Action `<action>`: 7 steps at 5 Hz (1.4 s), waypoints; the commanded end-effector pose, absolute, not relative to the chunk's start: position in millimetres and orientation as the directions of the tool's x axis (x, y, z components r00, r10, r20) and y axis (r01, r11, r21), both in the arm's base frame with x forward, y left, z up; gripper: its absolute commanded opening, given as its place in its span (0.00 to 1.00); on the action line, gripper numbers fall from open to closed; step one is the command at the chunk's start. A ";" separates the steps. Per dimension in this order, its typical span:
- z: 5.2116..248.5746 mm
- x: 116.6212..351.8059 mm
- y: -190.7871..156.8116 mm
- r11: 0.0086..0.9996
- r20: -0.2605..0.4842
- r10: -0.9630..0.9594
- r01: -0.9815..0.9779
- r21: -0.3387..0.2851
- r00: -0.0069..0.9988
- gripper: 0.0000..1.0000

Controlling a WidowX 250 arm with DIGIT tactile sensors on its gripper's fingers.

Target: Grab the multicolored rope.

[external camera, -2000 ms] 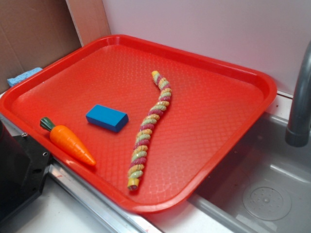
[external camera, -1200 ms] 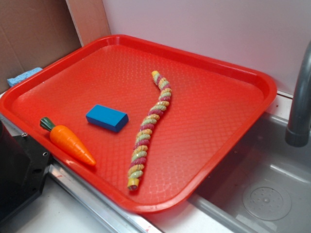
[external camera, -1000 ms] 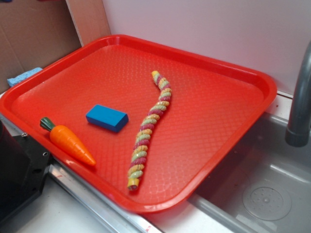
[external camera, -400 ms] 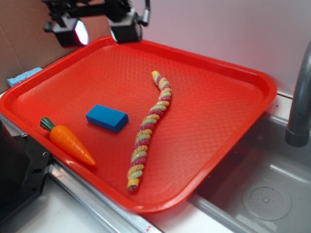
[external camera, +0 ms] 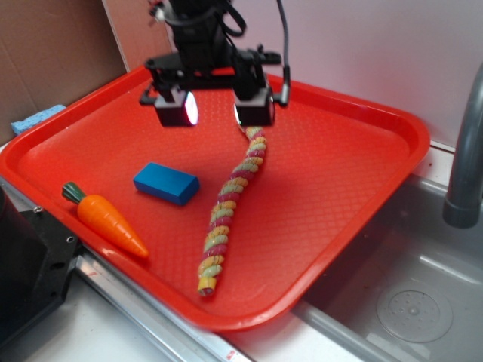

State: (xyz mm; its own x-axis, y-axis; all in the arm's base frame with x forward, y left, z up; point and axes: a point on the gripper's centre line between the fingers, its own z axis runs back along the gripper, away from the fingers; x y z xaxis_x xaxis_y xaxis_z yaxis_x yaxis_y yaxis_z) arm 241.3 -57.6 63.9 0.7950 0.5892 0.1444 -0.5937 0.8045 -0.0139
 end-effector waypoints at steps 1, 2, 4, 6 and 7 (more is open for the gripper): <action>29.8 268.3 -60.3 0.822 0.120 0.570 -0.565 -0.072 0.813 1.00; 13.9 271.8 -63.9 0.844 0.068 0.534 -0.526 -0.104 0.843 1.00; 10.6 269.8 -61.6 0.835 0.086 0.549 -0.541 -0.103 0.831 0.00; 47.5 264.2 -50.7 0.863 0.073 0.505 -0.501 -0.073 0.860 0.00; 90.3 259.4 -35.7 0.906 0.040 0.419 -0.415 -0.081 0.907 0.00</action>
State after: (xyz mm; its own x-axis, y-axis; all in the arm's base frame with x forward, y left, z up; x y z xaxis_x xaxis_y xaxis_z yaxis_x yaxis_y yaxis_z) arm 250.1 -38.5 77.9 0.9117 0.4107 -0.0089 -0.4106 0.9105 -0.0482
